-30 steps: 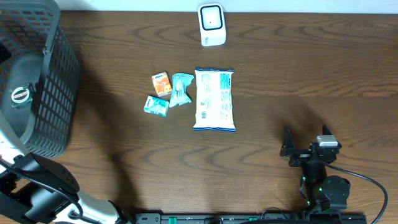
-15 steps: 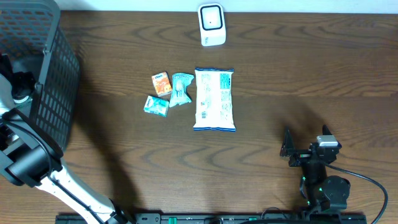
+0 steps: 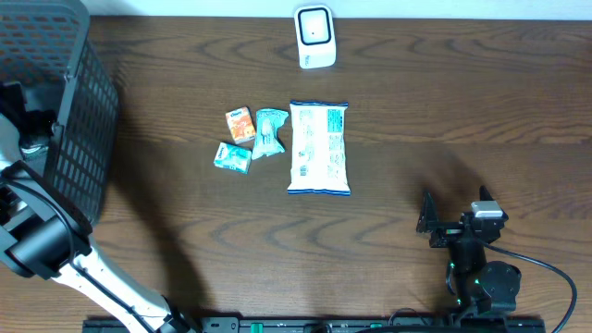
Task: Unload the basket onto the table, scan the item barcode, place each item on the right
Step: 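Reach the left gripper into the grey basket and grasp the Zam-Buk tin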
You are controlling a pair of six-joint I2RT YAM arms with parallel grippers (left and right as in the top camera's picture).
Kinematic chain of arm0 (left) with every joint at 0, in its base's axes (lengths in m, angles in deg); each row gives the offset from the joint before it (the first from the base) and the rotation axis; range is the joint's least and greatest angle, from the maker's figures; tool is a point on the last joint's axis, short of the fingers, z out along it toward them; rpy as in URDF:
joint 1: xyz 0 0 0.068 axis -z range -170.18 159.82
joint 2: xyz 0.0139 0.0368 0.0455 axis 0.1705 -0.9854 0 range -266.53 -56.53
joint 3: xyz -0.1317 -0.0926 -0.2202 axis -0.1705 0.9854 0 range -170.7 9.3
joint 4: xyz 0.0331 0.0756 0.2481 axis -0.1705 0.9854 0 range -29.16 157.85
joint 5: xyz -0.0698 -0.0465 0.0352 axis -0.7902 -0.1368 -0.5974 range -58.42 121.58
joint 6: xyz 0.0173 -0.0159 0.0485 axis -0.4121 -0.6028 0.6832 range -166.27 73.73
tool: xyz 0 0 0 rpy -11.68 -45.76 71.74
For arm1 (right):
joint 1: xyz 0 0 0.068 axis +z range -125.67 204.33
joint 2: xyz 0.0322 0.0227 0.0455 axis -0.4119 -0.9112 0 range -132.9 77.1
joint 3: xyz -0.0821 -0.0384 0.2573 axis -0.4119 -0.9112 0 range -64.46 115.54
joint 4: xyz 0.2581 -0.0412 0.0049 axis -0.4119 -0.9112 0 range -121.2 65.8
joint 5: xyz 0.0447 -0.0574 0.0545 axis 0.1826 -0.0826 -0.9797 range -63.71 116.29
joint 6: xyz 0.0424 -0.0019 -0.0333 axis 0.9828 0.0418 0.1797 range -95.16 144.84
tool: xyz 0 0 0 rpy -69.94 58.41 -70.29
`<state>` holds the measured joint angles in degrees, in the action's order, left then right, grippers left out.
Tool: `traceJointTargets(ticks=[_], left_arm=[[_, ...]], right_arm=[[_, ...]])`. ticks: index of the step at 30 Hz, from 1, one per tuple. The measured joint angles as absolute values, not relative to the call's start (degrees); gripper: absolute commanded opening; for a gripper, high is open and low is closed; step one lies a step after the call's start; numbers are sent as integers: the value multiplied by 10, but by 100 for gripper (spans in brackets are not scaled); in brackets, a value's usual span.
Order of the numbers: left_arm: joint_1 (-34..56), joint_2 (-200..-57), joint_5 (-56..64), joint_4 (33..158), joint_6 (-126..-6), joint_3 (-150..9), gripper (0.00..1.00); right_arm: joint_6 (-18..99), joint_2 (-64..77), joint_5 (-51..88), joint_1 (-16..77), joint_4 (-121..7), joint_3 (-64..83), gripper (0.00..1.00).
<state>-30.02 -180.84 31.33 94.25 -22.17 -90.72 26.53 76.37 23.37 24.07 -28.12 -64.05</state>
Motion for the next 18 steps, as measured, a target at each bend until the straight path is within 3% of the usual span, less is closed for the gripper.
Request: traceJointTargets(ticks=[8,11,18], left_arm=[[-325,-1808,302,866,-251,-851,99],[-326,-1808,264,855,-259,-848,91],[-325,-1812,209,838,-268,-848,91]], right_arm=[[265,764,234,241,-281,-641,99],[265,764,234,241,-281,-641,99],[265,764,234,241,-281,-641,99]])
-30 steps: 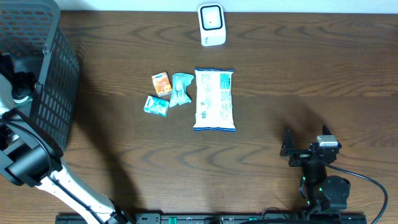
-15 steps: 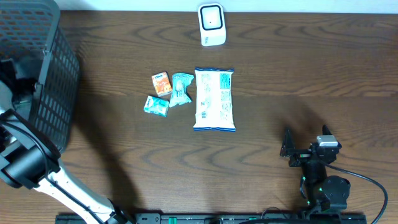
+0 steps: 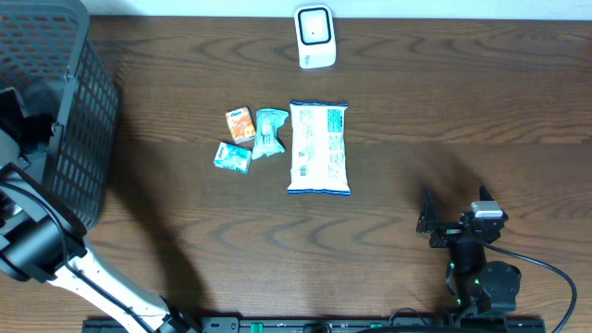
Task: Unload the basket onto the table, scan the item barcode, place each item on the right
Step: 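Reach the left gripper into the grey basket and grasp the Zam-Buk tin, then carry the Zam-Buk tin out and place it left of the tissue packs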
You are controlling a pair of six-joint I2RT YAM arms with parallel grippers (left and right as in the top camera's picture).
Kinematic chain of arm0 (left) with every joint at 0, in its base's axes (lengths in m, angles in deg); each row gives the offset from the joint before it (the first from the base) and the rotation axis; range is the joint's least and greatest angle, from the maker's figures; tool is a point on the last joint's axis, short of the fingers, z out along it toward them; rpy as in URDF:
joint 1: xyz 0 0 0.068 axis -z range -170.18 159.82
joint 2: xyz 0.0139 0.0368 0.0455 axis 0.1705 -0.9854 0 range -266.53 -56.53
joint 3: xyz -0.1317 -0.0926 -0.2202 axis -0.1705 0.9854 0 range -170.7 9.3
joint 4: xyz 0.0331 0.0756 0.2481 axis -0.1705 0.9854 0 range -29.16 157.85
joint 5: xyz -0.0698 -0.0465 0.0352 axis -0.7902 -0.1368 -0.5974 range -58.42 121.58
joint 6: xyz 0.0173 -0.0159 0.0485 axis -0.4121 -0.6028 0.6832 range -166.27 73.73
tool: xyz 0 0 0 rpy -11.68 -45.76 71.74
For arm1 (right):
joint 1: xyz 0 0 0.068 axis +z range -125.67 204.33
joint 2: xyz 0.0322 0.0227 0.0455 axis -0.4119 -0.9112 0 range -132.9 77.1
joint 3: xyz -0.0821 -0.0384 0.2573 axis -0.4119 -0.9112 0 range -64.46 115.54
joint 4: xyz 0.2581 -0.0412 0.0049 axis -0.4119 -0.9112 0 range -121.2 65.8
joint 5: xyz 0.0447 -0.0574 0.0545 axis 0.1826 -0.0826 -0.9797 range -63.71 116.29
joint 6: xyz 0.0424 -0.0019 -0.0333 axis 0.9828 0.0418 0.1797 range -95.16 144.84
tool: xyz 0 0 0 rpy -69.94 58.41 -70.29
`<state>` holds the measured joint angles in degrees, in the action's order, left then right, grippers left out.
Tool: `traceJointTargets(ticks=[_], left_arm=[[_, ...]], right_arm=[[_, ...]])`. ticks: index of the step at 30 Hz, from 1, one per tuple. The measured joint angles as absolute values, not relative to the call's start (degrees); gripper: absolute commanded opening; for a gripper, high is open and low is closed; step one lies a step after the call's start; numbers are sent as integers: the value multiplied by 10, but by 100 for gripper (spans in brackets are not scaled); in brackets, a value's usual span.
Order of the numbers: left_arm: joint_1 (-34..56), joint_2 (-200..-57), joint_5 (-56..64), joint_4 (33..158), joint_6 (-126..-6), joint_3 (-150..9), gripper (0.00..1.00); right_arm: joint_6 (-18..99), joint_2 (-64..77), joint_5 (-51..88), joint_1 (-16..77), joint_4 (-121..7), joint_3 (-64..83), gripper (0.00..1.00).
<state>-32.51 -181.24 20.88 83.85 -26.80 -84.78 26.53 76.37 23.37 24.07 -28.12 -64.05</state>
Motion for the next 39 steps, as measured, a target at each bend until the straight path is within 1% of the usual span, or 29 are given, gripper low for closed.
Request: traceJointTargets(ticks=[2,3,4,7,9,10,11,18,25,29,31,35,37,39], left_arm=[[-325,-1825,207,836,-268,-848,91],[-326,-1832,203,835,-271,-848,87],[-327,-1834,198,831,-272,-848,80],[-327,-1834,193,831,-273,-848,71],[-327,-1834,193,830,-277,-848,68],[-327,-1834,192,830,-279,-848,64],[-327,-1834,192,828,-283,-848,63],[-327,-1815,179,805,-350,-843,63],[-327,-1656,87,746,-440,-839,63],[-324,-1554,-2,677,-530,-839,63],[-317,-1507,-37,665,-570,-839,63],[-271,-1442,-78,675,-613,-839,63],[-225,-1426,-90,704,-619,-841,63],[-147,-1423,-99,779,-606,-845,63]], right_arm=[[265,764,234,241,-281,-641,99],[265,764,234,241,-281,-641,99],[265,764,234,241,-281,-641,99],[265,764,234,241,-281,-641,99],[265,764,234,241,-281,-641,99],[265,764,234,241,-281,-641,99],[265,764,234,241,-281,-641,99],[265,764,234,241,-281,-641,99],[265,764,234,241,-281,-641,99],[265,764,234,241,-281,-641,99],[265,764,234,241,-281,-641,99],[265,764,234,241,-281,-641,99],[265,764,234,241,-281,-641,99],[265,763,234,241,-281,-641,99]])
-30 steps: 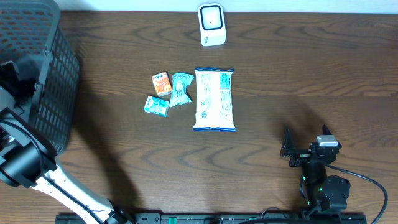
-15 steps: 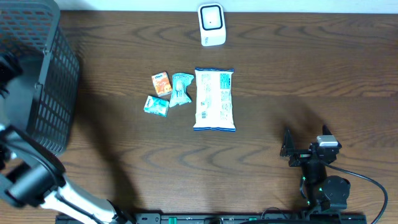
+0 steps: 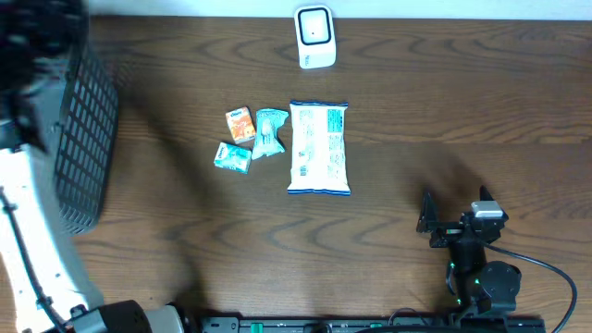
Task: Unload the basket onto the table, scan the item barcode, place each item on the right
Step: 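Carry the Zam-Buk tin out and place it left of the tissue packs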
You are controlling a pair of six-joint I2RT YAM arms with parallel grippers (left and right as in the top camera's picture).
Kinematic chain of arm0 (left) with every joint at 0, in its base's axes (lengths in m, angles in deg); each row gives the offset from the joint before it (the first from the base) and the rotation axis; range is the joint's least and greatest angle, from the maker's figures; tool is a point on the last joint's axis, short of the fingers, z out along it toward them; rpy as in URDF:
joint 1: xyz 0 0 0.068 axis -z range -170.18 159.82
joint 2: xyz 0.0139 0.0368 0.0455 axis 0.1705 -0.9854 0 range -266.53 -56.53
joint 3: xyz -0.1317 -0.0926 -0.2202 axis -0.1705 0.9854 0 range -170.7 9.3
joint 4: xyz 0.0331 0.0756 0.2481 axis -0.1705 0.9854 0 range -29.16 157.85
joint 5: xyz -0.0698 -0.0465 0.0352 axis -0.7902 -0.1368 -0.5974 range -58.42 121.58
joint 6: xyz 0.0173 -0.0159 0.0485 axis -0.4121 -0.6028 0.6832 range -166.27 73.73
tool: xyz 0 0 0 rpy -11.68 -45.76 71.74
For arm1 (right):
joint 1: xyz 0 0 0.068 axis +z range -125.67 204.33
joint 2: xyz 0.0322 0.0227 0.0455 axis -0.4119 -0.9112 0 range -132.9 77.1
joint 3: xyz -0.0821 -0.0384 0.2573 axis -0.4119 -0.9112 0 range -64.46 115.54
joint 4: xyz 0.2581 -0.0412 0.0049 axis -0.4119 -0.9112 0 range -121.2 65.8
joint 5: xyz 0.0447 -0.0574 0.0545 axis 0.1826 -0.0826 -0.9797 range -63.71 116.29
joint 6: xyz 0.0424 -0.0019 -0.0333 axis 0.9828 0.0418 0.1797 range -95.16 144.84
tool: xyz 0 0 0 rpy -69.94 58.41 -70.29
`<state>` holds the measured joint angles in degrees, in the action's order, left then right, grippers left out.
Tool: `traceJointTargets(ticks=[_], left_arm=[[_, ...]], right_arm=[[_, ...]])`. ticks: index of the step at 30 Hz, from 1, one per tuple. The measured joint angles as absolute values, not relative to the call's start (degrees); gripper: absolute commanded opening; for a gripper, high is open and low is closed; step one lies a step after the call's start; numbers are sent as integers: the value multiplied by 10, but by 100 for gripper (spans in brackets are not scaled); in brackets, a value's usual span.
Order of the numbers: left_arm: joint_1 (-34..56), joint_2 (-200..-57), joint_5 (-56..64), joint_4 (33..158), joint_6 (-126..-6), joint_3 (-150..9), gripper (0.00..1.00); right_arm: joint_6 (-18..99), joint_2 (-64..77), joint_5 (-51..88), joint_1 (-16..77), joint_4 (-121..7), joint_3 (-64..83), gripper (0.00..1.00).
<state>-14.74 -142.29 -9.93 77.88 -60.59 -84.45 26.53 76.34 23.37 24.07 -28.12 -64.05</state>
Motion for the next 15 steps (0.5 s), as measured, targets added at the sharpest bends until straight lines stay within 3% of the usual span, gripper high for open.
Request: traceJointTargets(ticks=[5,10,15], left_arm=[[-9,-1453,-3,964,-517,-841,63],[82,-1512,160,1006,-457,-841,63],[109,-1591,236,1013,-425,-841,63]], right_arm=[[265,764,234,241,-281,-641,99],[265,764,234,241,-281,-641,99],[265,764,234,241,-281,-641,99]])
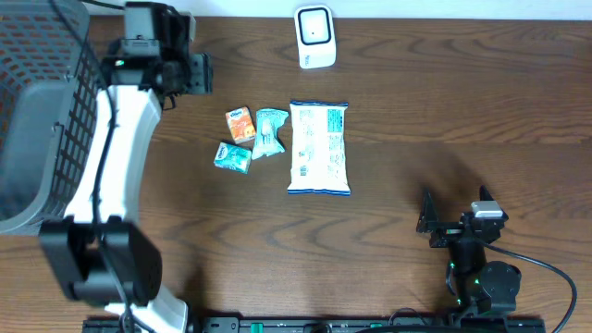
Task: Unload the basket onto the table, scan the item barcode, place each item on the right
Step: 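Carry the Zam-Buk tin out and place it left of the tissue packs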
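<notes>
The white barcode scanner stands at the table's far edge. Four items lie mid-table: a small orange box, a teal packet, a smaller teal packet and a large white-and-blue bag. My left gripper hangs over the table up and left of the orange box, apart from it. From above its jaws cannot be read. My right gripper rests low at the front right, far from the items, with its jaw state unclear.
A black mesh basket fills the left edge of the table, just left of my white left arm. Bare dark wood lies between the bag and the right arm.
My left gripper was a blur at the far left over the basket. It is now right of the basket, near the orange box. The items, scanner and right arm are unmoved.
At first my left arm was at the left edge with its gripper down by the basket, and it stayed there at the second moment. Then it was blurred, higher over the basket. It now reaches over the table toward the items. Nothing on the table has shifted.
</notes>
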You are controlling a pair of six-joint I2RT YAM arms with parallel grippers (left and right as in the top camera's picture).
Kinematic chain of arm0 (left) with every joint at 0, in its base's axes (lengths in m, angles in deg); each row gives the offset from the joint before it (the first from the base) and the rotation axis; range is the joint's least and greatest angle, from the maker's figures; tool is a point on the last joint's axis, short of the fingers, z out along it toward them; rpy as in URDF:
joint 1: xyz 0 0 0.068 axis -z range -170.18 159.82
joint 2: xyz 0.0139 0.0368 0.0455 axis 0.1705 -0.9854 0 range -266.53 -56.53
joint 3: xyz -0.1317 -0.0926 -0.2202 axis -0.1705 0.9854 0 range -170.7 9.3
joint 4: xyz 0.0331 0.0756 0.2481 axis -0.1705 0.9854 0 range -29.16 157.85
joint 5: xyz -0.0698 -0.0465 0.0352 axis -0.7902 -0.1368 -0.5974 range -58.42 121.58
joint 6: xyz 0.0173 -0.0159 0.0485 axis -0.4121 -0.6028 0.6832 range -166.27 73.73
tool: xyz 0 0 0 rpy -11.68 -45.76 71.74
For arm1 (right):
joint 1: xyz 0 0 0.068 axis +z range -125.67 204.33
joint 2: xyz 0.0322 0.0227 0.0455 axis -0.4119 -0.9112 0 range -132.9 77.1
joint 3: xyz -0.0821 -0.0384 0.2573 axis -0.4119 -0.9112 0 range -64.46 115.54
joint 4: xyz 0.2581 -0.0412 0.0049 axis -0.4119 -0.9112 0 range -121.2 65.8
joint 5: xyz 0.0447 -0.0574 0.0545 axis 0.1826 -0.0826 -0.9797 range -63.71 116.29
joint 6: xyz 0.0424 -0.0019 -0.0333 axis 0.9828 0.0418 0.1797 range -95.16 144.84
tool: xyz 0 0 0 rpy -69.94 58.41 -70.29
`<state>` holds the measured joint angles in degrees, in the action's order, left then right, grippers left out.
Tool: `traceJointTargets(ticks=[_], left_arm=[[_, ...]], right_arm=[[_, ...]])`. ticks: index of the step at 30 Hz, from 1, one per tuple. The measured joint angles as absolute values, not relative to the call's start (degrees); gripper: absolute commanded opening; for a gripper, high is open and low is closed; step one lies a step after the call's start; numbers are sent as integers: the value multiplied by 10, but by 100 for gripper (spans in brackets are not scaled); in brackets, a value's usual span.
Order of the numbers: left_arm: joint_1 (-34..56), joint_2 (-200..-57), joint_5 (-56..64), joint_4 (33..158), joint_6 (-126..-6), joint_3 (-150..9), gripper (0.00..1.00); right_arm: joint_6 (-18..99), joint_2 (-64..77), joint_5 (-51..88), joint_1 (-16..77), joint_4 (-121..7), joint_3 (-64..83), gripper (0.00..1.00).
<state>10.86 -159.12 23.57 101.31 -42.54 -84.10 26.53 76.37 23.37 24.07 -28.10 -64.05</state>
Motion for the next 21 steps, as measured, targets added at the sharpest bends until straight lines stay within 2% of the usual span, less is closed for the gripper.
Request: traceJointTargets(ticks=[11,17,21], left_arm=[[109,-1773,260,1036,-415,-841,64],[109,-1780,260,1038,-413,-841,83],[109,-1780,244,1039,-413,-841,85]], right_arm=[[265,764,234,241,-281,-641,99],[265,764,234,241,-281,-641,99],[265,764,234,241,-281,-641,99]])
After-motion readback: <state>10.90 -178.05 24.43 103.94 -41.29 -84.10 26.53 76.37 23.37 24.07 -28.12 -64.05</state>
